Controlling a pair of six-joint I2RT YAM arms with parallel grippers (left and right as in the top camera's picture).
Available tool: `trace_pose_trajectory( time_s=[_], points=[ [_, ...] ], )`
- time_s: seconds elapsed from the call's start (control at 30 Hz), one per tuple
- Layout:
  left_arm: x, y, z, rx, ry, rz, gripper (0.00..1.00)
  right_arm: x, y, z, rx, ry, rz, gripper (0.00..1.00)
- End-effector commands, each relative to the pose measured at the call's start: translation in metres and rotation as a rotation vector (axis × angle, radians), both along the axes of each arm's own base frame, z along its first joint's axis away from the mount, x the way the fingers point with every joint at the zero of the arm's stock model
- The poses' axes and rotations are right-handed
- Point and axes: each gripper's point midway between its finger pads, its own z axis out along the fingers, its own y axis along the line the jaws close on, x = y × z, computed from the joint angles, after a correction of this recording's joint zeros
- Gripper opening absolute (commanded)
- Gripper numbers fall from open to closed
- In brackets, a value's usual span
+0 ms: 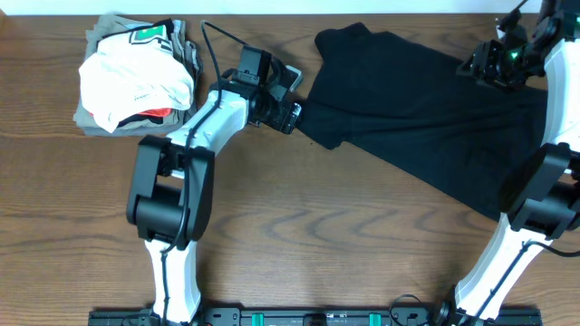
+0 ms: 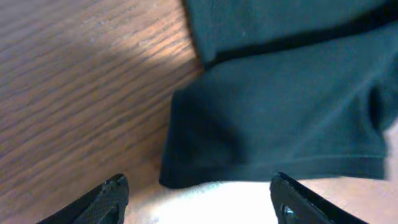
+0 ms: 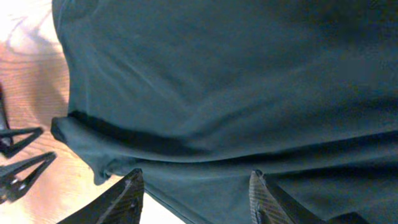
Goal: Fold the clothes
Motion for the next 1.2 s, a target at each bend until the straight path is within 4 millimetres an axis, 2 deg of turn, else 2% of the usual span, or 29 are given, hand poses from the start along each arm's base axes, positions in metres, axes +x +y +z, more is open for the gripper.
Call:
trace_pose_trajectory(
  time_s=[0.0,0.17,0.2,0.23,0.27,0.37,0.4,0.47,0.67,0.83,1.03,1.17],
  points=[
    [0.009,-0.003,-0.010,0.000,-0.022,-0.012,0.71,0.002,0.007,0.009,-0.004,-0.031,0.035,0.52],
    [0.018,-0.006,-0.016,-0.009,-0.051,-0.013,0.66,-0.001,0.010,0.009,-0.002,-0.022,0.047,0.49],
    [0.018,-0.006,-0.016,-0.010,-0.052,-0.013,0.61,-0.001,0.010,0.008,-0.002,-0.020,0.047,0.49],
    [0.018,-0.006,-0.016,-0.010,-0.053,-0.012,0.47,-0.001,0.011,0.008,-0.001,-0.017,0.048,0.49],
    [0.018,-0.006,-0.016,-0.010,-0.054,-0.013,0.38,-0.002,0.011,0.008,0.000,-0.014,0.048,0.49],
    [0.018,-0.006,-0.016,-0.016,-0.046,0.001,0.24,-0.006,0.013,0.007,0.005,0.003,0.050,0.46],
    [0.018,-0.006,-0.016,-0.020,-0.038,0.014,0.14,-0.007,0.014,0.007,0.007,0.009,0.052,0.44],
    [0.017,-0.006,-0.017,-0.031,-0.015,0.046,0.06,-0.009,0.015,0.006,0.007,0.015,0.060,0.40],
    [-0.002,0.003,-0.023,-0.022,0.114,0.123,0.06,-0.011,0.016,0.014,-0.007,-0.007,0.088,0.34],
    [-0.029,0.035,-0.019,0.040,0.281,0.275,0.06,-0.015,0.017,0.040,-0.026,-0.062,0.089,0.33],
    [-0.068,0.076,0.010,0.100,0.428,0.359,0.06,-0.039,0.020,0.082,-0.064,-0.102,0.082,0.35],
    [-0.084,0.097,0.033,0.112,0.470,0.404,0.06,-0.060,0.024,0.109,-0.112,-0.124,0.078,0.36]
  ],
)
